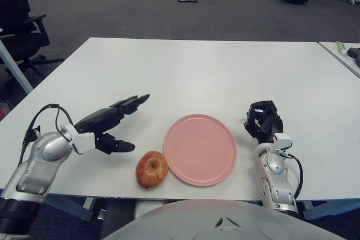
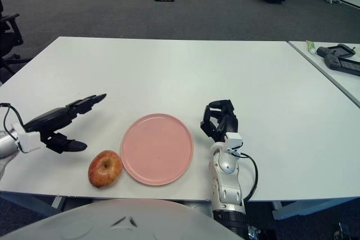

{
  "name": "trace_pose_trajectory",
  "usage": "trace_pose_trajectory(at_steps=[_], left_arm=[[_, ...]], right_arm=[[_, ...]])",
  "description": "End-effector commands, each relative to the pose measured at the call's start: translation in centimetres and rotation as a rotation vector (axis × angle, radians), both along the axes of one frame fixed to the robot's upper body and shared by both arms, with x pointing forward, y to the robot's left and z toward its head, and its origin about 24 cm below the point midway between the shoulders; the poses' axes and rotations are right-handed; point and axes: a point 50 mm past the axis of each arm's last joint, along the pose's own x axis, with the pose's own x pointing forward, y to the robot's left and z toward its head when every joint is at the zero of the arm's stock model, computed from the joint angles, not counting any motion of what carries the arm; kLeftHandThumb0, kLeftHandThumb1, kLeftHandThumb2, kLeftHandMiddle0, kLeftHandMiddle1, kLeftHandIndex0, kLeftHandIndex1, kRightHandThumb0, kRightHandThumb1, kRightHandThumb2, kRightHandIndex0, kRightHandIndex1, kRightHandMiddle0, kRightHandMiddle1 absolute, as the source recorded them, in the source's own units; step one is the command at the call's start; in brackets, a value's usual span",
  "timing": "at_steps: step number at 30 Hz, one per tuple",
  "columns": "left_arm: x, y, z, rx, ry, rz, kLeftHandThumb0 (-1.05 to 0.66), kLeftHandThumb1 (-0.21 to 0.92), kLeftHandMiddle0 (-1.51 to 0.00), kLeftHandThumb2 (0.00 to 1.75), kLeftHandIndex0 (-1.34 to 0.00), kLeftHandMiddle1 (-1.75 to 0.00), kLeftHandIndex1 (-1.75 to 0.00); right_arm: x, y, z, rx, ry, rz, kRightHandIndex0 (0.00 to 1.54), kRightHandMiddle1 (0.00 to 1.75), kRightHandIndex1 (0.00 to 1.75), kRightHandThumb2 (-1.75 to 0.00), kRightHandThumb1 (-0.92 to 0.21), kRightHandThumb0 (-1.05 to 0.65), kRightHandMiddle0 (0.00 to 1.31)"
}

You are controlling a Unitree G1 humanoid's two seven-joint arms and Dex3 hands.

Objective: Put the apple into the plate.

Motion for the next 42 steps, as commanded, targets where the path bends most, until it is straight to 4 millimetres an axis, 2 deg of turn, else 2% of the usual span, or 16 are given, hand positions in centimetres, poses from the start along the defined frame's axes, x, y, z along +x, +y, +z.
trace_pose_trajectory(at_steps=[1, 10, 15, 18, 23, 32, 37, 42], left_arm=[[0.0, 0.2, 0.5, -0.009, 0.056, 0.002, -1.05, 0.81, 0.00, 0.42, -0.01, 0.00, -0.01], [-1.0, -1.3, 3.0, -0.059, 0.205, -0.049, -1.04, 0.69, 0.00, 0.45, 0.00, 0.00, -0.03], [-1.0, -1.3, 3.9, -0.041, 0.219, -0.083, -1.03, 0.67, 0.00, 0.46, 0.00, 0.00, -0.01], [-1.1, -1.2, 5.2, -0.022, 0.206, -0.117, -1.02, 0.68, 0.00, 0.48, 0.00, 0.00, 0.00], [-1.4, -1.4, 5.8, -0.010, 0.203, -0.156, -1.01, 0.71, 0.00, 0.50, 0.00, 0.00, 0.00], [-2.0, -2.0, 8.4, 0.005, 0.155, -0.240, -1.04, 0.80, 0.00, 0.48, 0.00, 0.00, 0.00], [-1.9, -2.3, 9.0, 0.022, 0.159, -0.267, -1.05, 0.86, 0.00, 0.42, 0.00, 0.00, 0.00], [-1.8, -2.4, 9.4, 0.064, 0.152, -0.303, -1.05, 0.88, 0.00, 0.41, 0.00, 0.00, 0.00]], right_arm=[[0.3, 0.1, 0.4, 0.008, -0.024, -0.009, 0.65, 1.75, 1.75, -0.93, -0.63, -0.39, 0.38], [0.2, -0.1, 0.2, -0.015, -0.009, -0.003, 0.66, 1.75, 1.75, -0.94, -0.62, -0.39, 0.38], [0.2, -0.2, 0.2, -0.006, -0.010, -0.009, 0.64, 1.75, 1.75, -0.94, -0.62, -0.40, 0.38], [0.2, -0.2, 0.2, -0.002, -0.010, -0.011, 0.64, 1.75, 1.75, -0.94, -0.62, -0.40, 0.38], [0.2, -0.2, 0.2, -0.017, -0.004, -0.009, 0.63, 1.75, 1.75, -0.94, -0.62, -0.40, 0.38], [0.3, -0.2, 0.4, -0.021, -0.017, 0.002, 0.65, 1.75, 1.75, -0.94, -0.62, -0.40, 0.38], [0.3, -0.2, 0.4, -0.011, -0.018, 0.002, 0.66, 1.75, 1.75, -0.93, -0.63, -0.39, 0.38], [0.4, -0.2, 0.4, -0.013, -0.016, -0.002, 0.67, 1.75, 1.75, -0.92, -0.63, -0.39, 0.37]])
